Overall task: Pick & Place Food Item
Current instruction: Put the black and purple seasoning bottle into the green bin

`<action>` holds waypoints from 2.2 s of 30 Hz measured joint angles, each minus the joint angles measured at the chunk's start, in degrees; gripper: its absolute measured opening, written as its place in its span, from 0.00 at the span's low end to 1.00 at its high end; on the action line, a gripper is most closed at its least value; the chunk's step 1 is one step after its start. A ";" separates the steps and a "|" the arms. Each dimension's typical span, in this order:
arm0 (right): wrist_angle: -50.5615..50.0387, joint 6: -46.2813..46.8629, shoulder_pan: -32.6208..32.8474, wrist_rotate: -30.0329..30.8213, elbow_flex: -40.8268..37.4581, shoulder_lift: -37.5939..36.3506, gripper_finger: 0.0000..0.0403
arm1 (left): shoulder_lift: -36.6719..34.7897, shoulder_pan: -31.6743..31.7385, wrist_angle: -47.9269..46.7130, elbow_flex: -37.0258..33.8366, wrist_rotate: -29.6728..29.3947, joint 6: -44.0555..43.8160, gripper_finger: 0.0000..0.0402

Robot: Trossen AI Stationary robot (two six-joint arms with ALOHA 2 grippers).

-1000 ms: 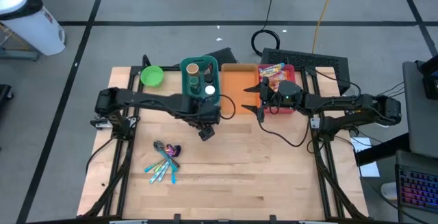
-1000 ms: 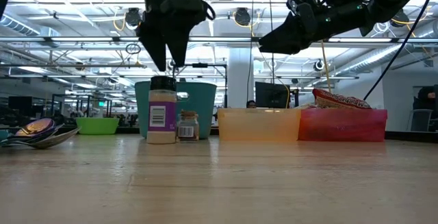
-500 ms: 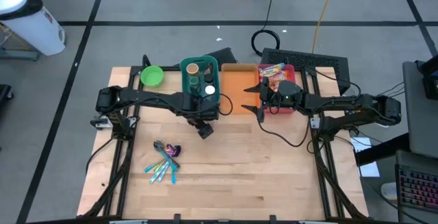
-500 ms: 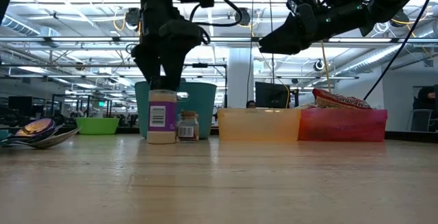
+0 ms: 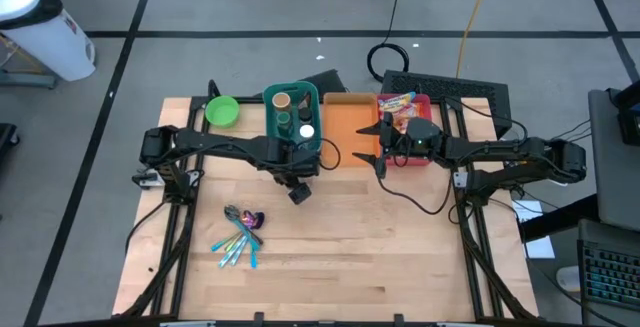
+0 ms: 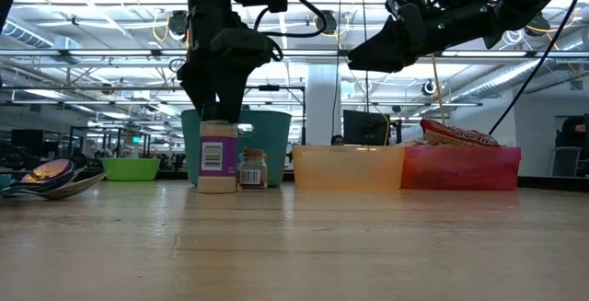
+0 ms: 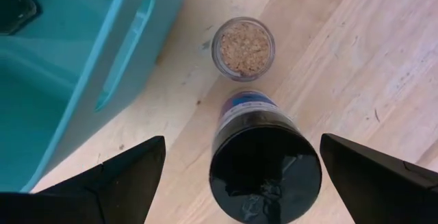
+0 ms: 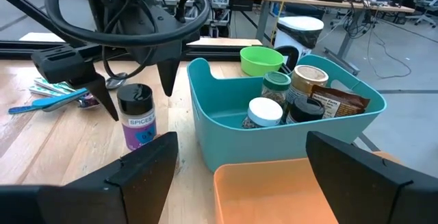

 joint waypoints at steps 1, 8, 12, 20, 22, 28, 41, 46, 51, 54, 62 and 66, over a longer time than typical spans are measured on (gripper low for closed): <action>0.00 0.01 0.00 0.00 0.00 0.01 0.79 | 0.00 0.00 0.00 0.00 0.00 -0.10 0.99; 0.03 0.27 0.01 0.00 0.00 0.01 0.79 | -0.07 0.00 -0.13 0.46 1.22 -0.16 0.82; 0.26 0.26 0.00 0.00 0.00 0.01 0.79 | -0.40 0.00 -0.15 0.46 2.71 0.23 0.66; 0.20 0.19 0.00 -0.02 0.00 0.01 0.79 | -2.40 0.11 -0.64 0.46 2.72 -0.32 0.52; 0.08 0.17 0.00 -0.02 0.00 0.01 0.79 | -3.65 0.11 -0.65 0.46 2.41 -0.97 0.52; 0.04 0.44 0.01 -0.02 0.00 0.01 0.79 | -9.77 0.11 -2.48 0.46 2.01 -1.39 0.52; 0.67 0.47 0.01 -0.02 0.00 0.00 0.79 | -20.47 9.44 -10.51 7.09 -5.48 2.91 0.52; 0.46 0.53 0.02 -0.02 0.00 0.01 0.79 | -18.58 15.18 -9.05 8.07 -5.63 8.96 0.52; 0.43 1.06 0.02 -0.02 0.00 0.01 0.79 | -14.48 19.20 -8.91 8.00 -5.81 10.61 0.53; 0.39 0.96 0.02 -0.02 0.00 -0.01 0.79 | -10.94 20.21 -7.69 7.98 -5.57 11.98 0.53; 0.02 0.16 0.02 -0.02 0.00 -0.01 0.79 | -3.36 20.59 -2.29 7.96 -2.98 14.85 0.53; -0.22 0.02 0.02 -0.04 0.00 0.01 0.79 | -0.48 21.15 -2.69 7.96 -3.06 14.74 0.53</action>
